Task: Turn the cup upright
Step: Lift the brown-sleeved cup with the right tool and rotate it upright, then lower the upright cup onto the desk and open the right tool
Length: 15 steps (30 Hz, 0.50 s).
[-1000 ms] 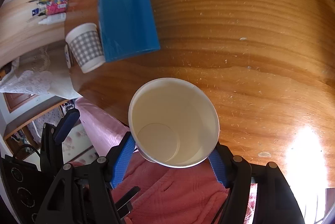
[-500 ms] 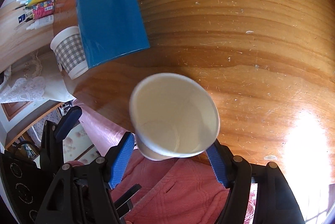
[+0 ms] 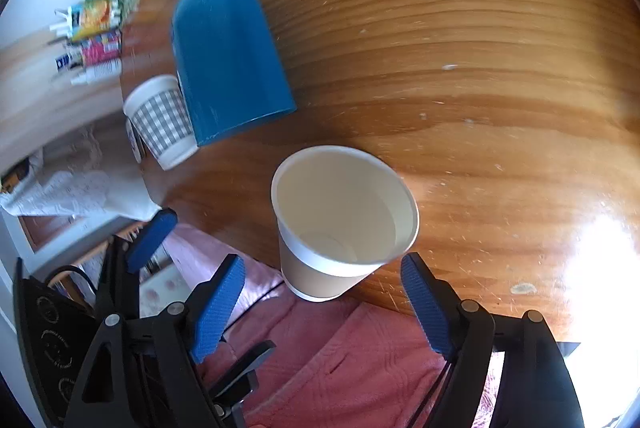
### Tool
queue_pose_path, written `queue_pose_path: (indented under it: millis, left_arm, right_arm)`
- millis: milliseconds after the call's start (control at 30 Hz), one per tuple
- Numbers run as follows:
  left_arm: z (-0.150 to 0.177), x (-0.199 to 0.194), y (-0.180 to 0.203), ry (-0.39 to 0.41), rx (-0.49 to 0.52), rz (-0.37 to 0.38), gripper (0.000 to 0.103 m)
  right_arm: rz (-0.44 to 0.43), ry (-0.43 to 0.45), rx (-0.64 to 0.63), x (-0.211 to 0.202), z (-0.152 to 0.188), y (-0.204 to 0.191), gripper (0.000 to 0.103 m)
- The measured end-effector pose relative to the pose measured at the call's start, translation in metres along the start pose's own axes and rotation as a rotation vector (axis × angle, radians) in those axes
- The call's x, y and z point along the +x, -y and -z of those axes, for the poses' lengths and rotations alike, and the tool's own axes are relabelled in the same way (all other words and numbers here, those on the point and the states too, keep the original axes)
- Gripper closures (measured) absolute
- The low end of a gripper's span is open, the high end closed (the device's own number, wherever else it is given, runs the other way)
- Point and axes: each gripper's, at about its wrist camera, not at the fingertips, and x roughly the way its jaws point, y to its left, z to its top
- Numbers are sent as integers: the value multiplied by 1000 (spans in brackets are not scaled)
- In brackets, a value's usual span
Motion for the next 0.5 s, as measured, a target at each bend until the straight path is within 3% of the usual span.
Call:
queue_pose_path:
  millis: [333, 500]
  left_arm:
    - [3, 0, 22, 14, 51, -15, 0]
    - [6, 2, 23, 4, 1, 46, 0]
  right_arm:
    - [-73, 221, 58, -32, 37, 33, 22]
    - [-65, 362, 89, -49, 58, 44, 22]
